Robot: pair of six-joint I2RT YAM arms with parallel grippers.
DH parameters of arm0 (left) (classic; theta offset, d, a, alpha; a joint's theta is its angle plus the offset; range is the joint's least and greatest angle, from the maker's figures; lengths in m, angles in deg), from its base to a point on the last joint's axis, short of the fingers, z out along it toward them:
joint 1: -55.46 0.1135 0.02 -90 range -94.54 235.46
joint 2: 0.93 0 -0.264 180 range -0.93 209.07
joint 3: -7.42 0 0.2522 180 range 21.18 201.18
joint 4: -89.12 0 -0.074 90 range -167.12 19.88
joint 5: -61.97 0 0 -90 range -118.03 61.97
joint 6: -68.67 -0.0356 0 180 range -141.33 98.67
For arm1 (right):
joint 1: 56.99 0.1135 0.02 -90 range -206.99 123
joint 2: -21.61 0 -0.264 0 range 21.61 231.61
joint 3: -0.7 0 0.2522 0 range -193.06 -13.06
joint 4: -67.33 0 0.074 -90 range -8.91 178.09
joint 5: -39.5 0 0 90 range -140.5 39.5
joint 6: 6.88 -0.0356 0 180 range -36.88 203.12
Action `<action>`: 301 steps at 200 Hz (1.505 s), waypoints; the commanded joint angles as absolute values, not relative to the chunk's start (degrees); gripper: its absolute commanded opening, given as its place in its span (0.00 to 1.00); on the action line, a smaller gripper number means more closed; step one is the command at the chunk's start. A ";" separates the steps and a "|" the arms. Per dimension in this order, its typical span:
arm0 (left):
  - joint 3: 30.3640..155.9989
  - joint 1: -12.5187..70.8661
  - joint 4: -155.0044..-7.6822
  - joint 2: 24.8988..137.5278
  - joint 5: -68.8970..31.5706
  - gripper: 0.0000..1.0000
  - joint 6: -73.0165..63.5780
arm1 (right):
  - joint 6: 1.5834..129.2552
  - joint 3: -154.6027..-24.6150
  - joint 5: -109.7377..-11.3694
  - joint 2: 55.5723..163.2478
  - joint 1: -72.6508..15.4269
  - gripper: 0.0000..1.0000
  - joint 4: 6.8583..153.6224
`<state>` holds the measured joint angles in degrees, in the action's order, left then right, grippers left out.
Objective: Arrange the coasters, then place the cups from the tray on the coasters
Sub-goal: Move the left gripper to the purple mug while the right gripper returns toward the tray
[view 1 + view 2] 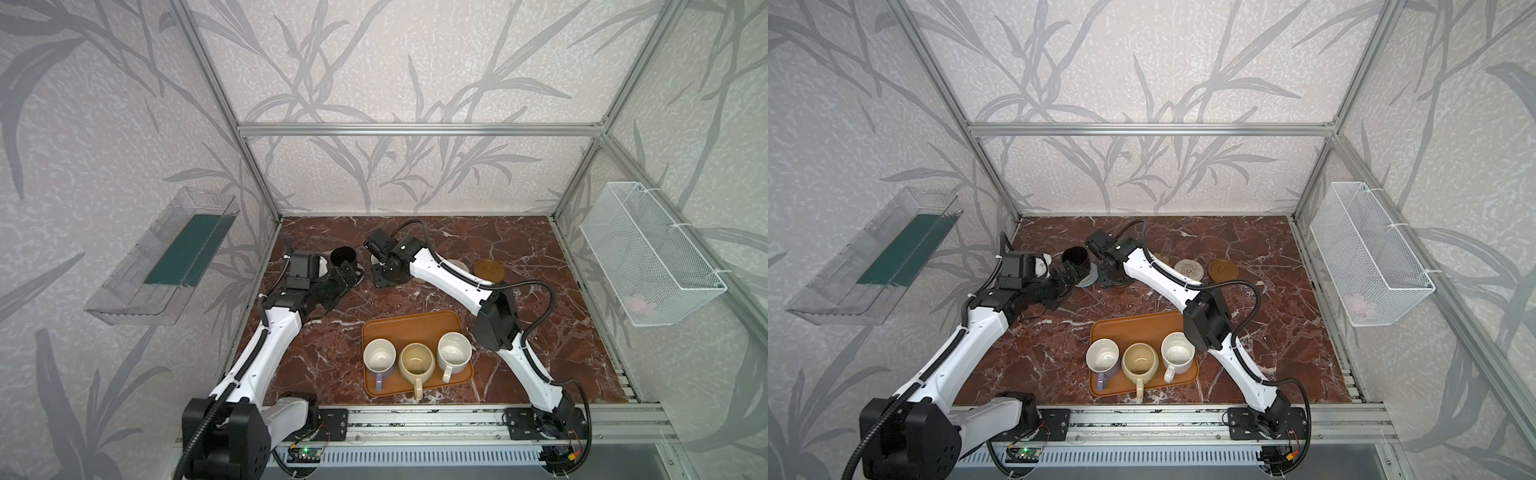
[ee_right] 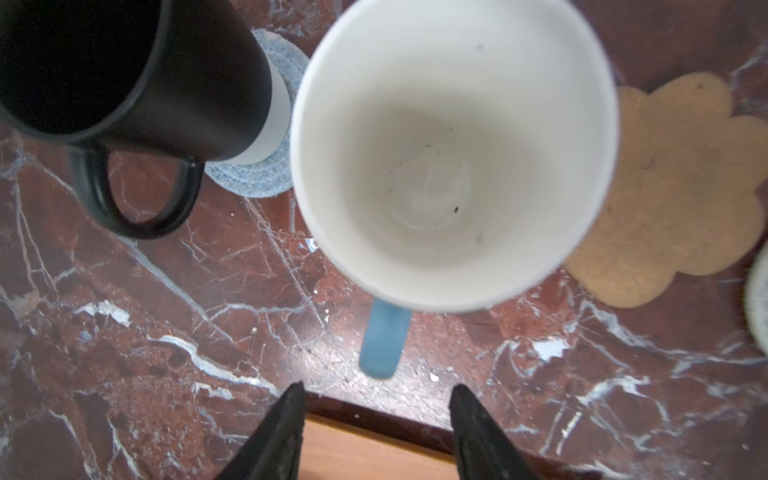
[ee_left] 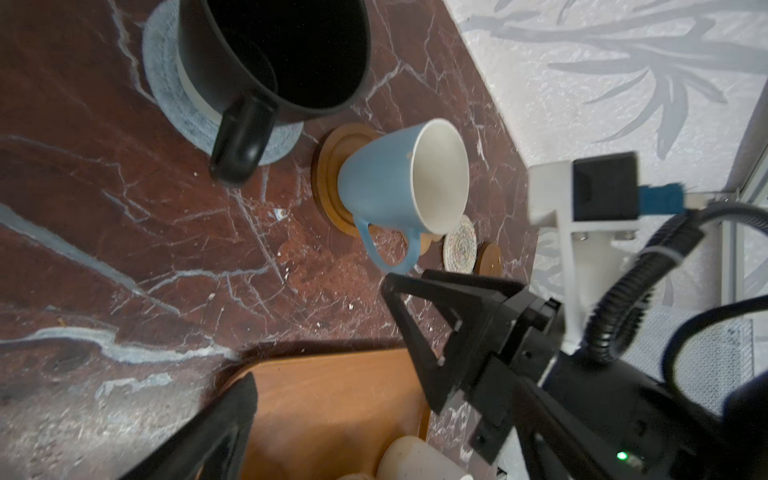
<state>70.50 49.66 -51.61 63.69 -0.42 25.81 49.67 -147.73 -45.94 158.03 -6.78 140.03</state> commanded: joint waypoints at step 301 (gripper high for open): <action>71.88 2.10 -16.51 55.41 -26.62 0.99 43.25 | 60.86 -77.55 -61.64 98.52 -6.13 0.99 110.04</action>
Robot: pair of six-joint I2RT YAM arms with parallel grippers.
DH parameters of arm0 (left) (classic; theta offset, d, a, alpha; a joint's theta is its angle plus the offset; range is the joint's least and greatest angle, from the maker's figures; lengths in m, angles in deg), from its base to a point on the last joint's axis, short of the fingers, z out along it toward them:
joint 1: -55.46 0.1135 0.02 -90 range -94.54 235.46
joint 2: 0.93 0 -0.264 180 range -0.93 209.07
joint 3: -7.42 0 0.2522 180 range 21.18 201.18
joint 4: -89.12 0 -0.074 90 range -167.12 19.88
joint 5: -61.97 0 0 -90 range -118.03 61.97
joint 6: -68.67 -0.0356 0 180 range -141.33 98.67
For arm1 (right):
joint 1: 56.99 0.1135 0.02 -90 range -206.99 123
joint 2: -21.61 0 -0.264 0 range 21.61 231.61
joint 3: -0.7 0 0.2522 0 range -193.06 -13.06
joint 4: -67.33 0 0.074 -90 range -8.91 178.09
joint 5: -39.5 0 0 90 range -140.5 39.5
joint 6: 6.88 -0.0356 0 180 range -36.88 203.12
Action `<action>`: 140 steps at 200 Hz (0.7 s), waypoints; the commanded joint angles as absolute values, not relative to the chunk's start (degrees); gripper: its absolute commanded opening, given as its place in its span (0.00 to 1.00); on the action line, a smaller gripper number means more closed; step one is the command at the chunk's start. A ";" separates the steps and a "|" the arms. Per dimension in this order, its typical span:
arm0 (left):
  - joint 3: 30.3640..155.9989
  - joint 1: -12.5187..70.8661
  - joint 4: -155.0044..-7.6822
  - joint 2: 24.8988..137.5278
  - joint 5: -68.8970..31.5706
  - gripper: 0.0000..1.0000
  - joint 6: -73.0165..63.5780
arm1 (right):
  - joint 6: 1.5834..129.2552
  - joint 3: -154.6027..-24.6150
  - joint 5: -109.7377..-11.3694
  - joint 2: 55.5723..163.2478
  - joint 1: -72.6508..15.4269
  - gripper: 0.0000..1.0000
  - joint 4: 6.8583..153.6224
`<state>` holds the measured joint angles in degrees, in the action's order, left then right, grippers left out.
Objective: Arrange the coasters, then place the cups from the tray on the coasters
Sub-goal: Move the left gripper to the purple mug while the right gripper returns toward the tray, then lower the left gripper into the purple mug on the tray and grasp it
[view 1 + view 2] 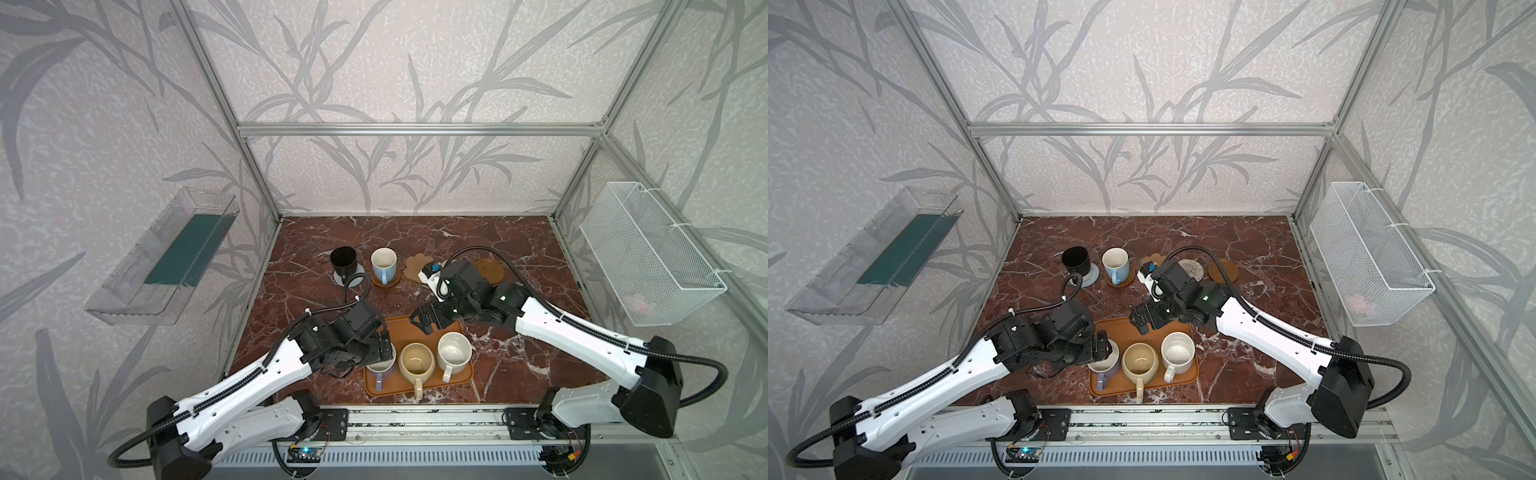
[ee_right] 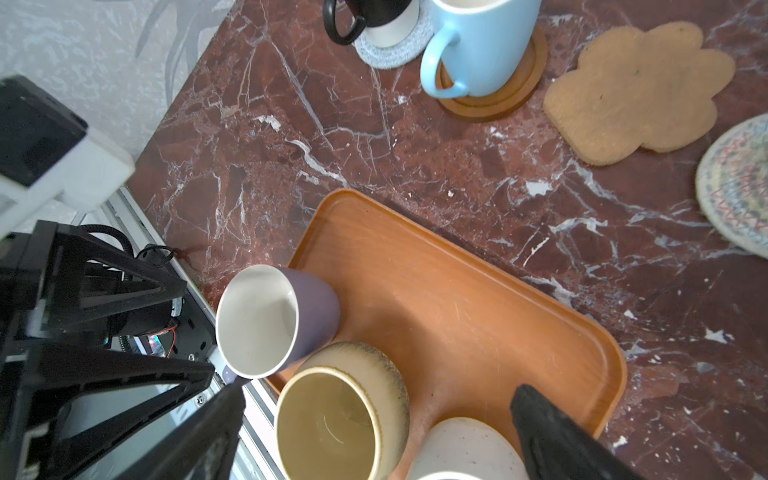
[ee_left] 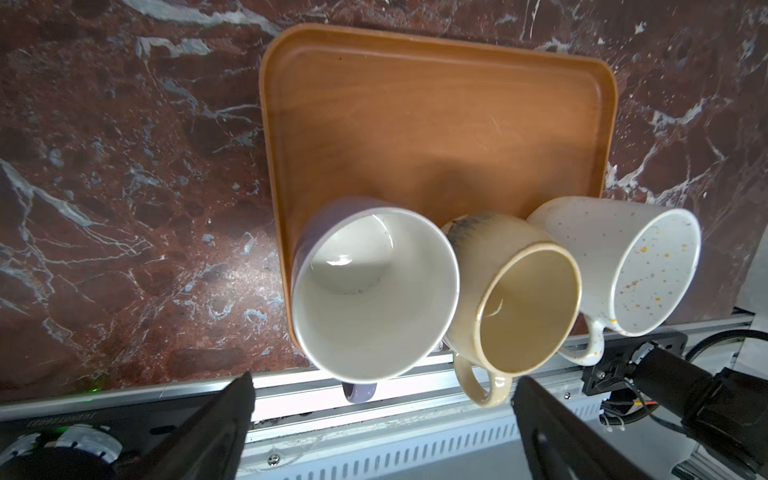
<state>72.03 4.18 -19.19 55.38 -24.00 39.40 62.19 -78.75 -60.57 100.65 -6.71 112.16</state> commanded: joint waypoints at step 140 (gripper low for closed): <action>62.20 -6.18 -24.47 56.54 -28.41 0.82 51.05 | 60.13 -71.44 -64.21 96.04 -0.86 0.99 103.93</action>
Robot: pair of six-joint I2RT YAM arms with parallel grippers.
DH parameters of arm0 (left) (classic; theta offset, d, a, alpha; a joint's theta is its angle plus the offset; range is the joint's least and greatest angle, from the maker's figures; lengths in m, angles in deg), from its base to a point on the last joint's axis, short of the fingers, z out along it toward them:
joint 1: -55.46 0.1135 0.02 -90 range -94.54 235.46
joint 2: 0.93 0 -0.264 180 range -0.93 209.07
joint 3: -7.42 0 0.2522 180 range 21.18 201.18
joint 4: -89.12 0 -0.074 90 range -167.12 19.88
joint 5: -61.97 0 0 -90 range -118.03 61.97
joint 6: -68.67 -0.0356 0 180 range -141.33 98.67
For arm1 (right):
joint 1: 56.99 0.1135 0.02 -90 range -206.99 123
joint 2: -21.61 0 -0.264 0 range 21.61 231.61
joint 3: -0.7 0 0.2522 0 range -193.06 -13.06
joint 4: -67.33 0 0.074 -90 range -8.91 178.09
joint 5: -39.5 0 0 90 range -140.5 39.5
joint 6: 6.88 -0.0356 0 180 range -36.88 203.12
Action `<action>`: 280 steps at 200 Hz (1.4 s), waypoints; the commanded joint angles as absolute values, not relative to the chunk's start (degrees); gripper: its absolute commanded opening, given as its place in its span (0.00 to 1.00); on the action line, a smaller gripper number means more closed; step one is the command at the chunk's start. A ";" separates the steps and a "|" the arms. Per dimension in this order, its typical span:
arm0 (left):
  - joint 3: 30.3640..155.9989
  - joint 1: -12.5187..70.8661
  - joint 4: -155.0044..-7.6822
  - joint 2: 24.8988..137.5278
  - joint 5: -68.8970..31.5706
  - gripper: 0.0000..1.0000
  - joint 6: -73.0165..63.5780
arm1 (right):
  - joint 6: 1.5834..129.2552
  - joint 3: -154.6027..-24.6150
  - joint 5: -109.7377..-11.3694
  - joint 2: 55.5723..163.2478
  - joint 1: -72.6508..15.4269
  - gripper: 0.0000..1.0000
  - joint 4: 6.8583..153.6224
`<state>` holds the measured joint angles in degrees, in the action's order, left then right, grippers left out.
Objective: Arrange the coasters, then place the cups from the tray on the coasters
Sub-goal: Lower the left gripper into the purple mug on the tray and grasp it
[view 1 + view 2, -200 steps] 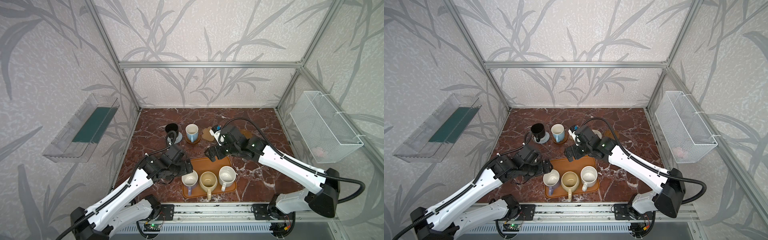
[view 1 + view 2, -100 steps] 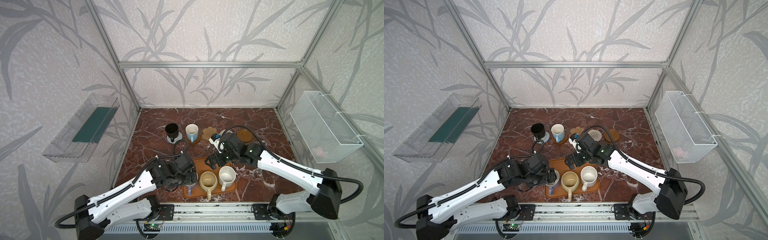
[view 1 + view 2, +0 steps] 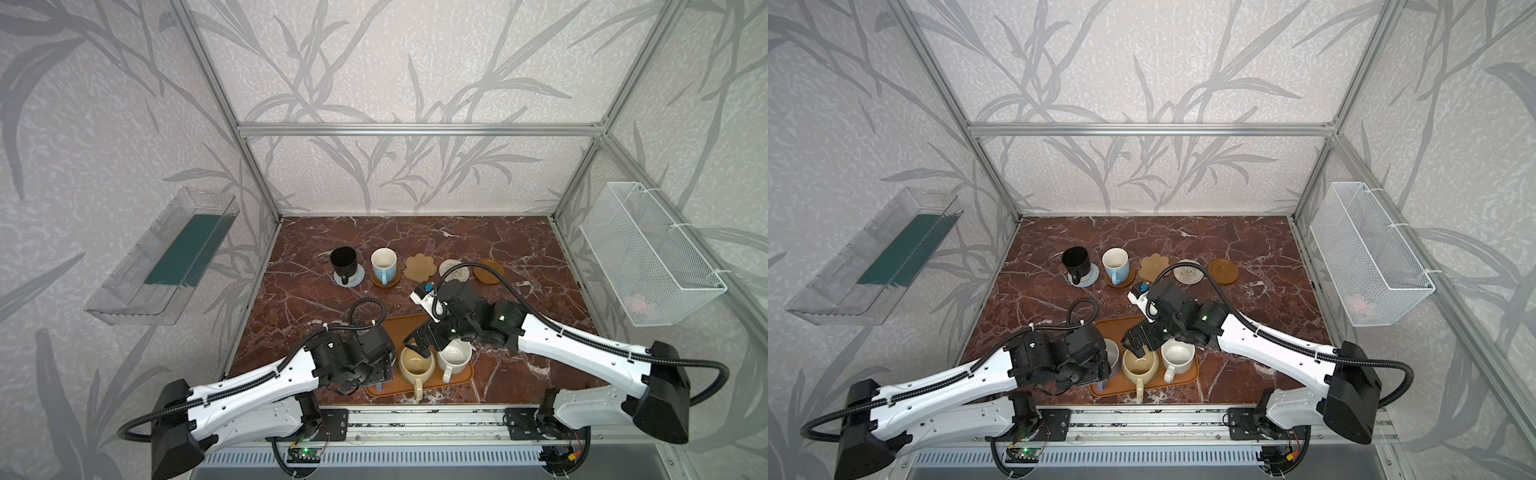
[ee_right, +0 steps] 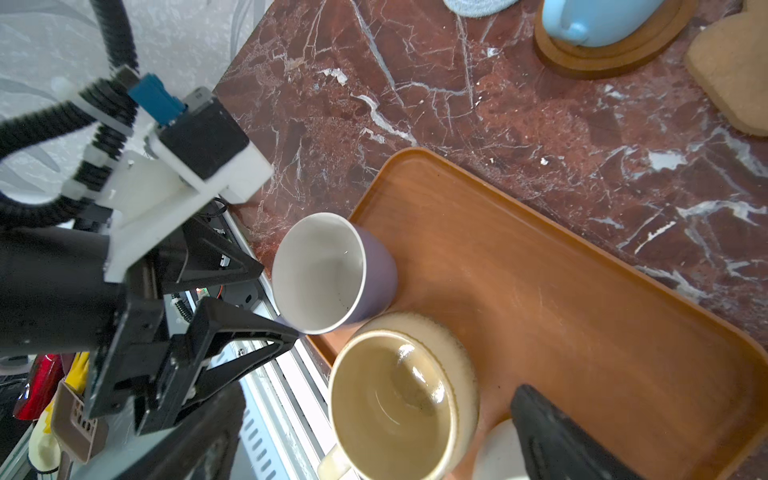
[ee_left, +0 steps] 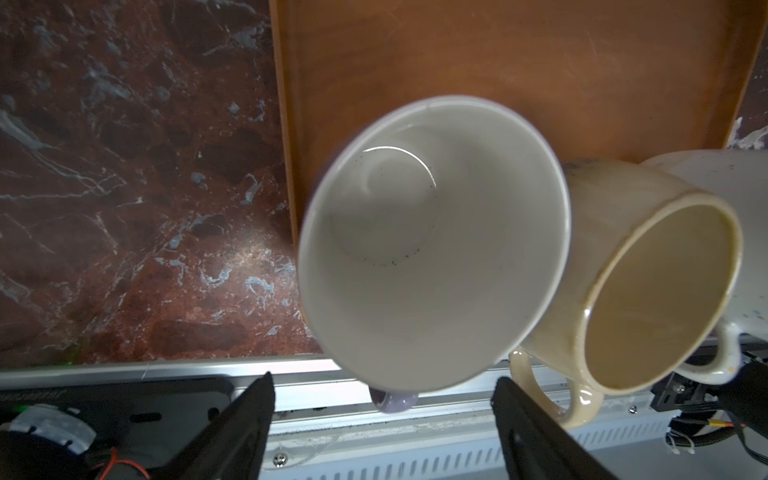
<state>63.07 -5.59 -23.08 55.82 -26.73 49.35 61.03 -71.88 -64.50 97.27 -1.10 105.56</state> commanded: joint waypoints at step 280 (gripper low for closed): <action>55.41 -6.75 -33.18 62.18 -31.09 0.31 45.21 | 55.19 -65.44 -62.98 93.96 0.31 1.00 102.29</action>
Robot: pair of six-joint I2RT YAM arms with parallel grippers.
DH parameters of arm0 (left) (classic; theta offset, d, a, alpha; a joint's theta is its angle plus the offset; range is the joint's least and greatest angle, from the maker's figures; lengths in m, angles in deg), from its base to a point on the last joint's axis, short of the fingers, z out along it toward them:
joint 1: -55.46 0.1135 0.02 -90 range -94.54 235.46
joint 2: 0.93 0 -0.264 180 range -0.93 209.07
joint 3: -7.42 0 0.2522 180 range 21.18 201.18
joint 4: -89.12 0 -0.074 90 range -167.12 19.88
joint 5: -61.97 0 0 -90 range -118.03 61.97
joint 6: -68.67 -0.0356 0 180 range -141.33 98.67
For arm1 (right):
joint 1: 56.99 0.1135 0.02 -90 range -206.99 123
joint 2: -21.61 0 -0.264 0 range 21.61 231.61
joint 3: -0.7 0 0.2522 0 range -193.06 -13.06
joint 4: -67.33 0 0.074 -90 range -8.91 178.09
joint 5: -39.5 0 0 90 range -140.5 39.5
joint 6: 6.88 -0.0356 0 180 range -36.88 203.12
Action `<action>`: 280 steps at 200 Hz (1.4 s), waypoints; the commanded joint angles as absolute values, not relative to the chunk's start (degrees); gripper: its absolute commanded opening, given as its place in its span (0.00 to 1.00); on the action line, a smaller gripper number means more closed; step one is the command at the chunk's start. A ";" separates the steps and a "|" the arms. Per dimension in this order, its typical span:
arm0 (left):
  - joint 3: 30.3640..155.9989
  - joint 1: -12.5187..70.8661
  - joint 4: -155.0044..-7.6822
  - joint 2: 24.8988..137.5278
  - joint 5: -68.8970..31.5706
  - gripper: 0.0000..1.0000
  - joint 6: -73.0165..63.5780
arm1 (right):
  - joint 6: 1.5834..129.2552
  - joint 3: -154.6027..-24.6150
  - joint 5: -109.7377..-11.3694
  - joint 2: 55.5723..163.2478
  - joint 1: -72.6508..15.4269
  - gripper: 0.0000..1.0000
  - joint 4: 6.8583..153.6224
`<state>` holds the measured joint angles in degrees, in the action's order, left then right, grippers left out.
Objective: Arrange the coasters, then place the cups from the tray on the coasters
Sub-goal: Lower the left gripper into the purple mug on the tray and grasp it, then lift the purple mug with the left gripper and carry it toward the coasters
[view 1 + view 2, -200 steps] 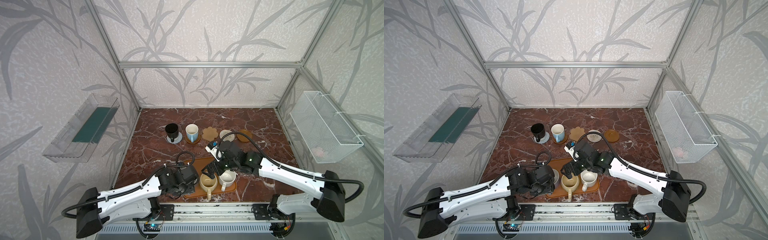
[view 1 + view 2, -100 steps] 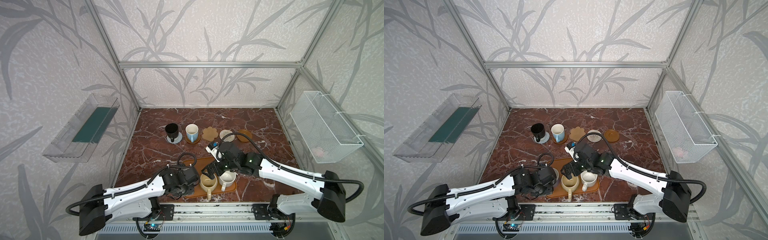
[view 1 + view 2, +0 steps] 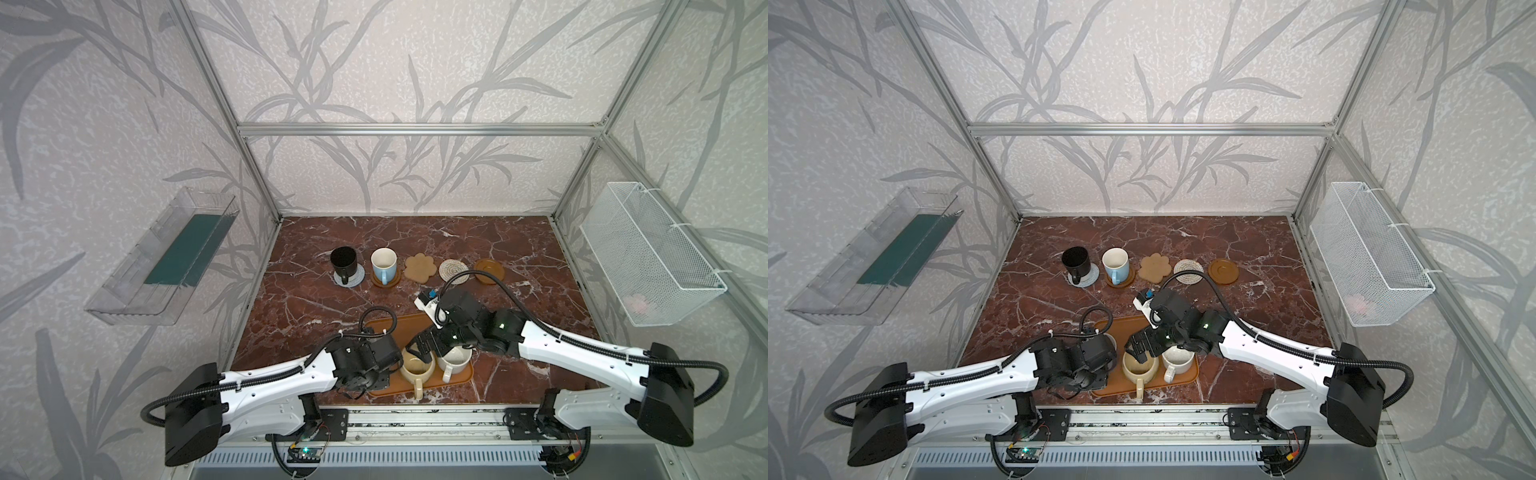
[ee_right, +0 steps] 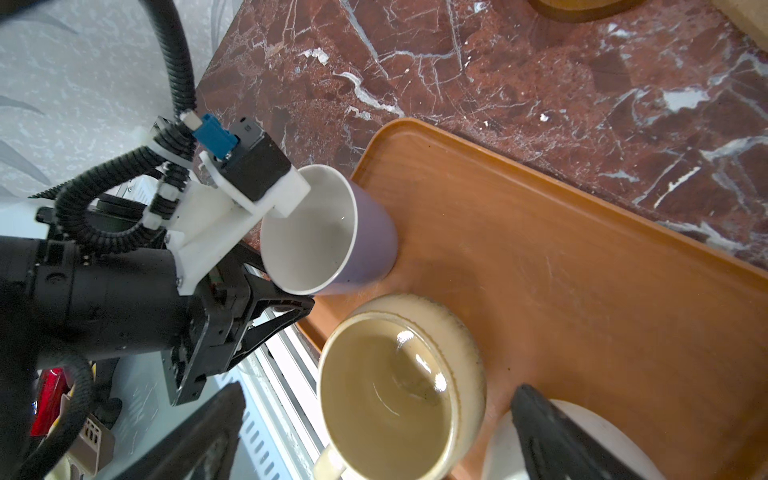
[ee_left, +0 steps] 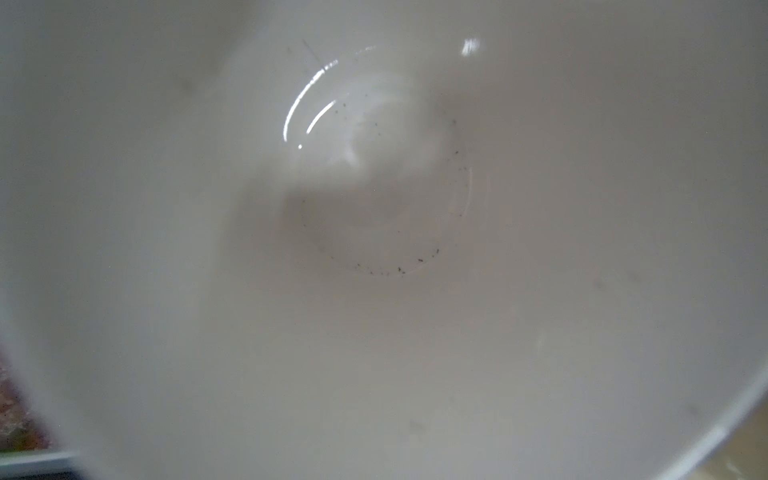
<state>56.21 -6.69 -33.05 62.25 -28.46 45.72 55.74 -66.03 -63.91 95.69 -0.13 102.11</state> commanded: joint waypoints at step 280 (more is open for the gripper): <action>64.16 -6.76 -24.52 57.27 -37.58 0.00 39.76 | 52.93 -62.53 -64.70 93.56 0.60 0.99 94.91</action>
<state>61.32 -6.73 -26.69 59.28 -32.64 40.76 52.68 -62.31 -64.63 93.27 0.13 96.79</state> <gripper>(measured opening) 0.161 0.991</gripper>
